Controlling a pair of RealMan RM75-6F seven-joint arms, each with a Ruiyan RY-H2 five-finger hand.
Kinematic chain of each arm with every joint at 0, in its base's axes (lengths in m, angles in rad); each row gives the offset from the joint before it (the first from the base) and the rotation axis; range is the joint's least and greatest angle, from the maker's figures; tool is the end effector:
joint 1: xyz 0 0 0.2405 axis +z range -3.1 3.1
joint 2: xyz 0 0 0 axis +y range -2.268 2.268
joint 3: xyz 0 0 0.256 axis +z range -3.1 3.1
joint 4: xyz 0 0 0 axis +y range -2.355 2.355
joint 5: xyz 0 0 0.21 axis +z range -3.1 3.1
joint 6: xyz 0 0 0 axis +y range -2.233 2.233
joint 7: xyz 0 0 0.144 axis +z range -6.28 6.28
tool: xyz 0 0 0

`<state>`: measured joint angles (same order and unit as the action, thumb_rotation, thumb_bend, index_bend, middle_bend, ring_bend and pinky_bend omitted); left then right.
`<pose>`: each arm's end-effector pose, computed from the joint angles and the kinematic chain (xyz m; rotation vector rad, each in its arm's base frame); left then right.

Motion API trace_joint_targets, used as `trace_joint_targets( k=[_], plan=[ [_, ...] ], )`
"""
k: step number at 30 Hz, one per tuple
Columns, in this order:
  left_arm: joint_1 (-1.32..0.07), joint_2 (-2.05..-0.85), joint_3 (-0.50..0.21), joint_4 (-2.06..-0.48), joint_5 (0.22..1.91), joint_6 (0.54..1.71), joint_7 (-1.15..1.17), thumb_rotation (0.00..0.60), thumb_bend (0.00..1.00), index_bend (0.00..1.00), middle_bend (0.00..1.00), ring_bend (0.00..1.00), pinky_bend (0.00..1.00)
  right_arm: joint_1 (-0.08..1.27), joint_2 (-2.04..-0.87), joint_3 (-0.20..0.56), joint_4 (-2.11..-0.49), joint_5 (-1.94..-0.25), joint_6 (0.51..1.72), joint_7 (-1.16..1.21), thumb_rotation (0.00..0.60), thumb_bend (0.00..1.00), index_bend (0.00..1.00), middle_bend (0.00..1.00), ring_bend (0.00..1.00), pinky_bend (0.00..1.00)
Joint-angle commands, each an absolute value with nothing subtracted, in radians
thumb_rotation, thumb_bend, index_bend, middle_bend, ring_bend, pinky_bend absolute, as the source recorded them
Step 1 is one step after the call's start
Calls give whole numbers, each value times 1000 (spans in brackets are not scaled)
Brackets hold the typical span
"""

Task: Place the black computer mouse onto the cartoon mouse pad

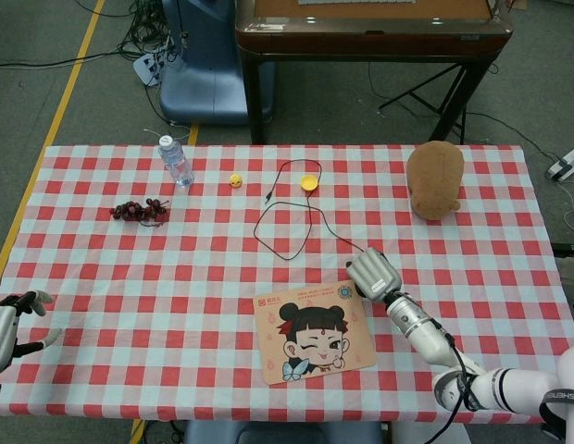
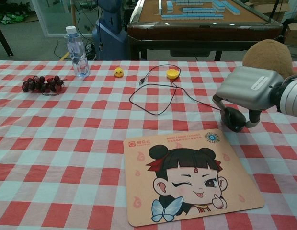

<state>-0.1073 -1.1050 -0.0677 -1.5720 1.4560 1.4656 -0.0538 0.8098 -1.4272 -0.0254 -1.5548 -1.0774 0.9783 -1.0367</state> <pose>-0.3209 0.1926 0.1706 -1.3511 -0.9072 -0.9067 -0.1745 -0.3251 -0.0032 2.1167 -0.1450 0.3453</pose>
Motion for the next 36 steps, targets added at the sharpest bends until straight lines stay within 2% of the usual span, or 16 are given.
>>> trace_joint_targets(
  k=[1, 14, 22, 36],
  plan=[
    [-107, -1105, -69, -1571, 1453, 1464, -55, 600, 98, 516, 535, 486, 632, 814, -1412, -35, -1598, -1101, 1002, -1077, 600, 9, 446, 1000, 941, 1000],
    [-103, -1099, -84, -1568, 1419, 1464, -62, 600, 98, 515, 535, 486, 632, 823, -1441, -100, -1685, -1243, 1050, -1251, 600, 17, 446, 1000, 940, 1000],
    [-99, -1092, -97, -1567, 1389, 1459, -68, 600, 98, 515, 535, 486, 634, 812, -1487, -132, -1669, -1345, 1066, -1337, 600, 17, 446, 1000, 940, 1000],
    [-98, -1085, -103, -1579, 1360, 1446, -46, 600, 98, 516, 535, 486, 635, 787, -1542, -172, -1622, -1501, 1044, -1350, 600, 17, 446, 1000, 940, 1000]
  ],
)
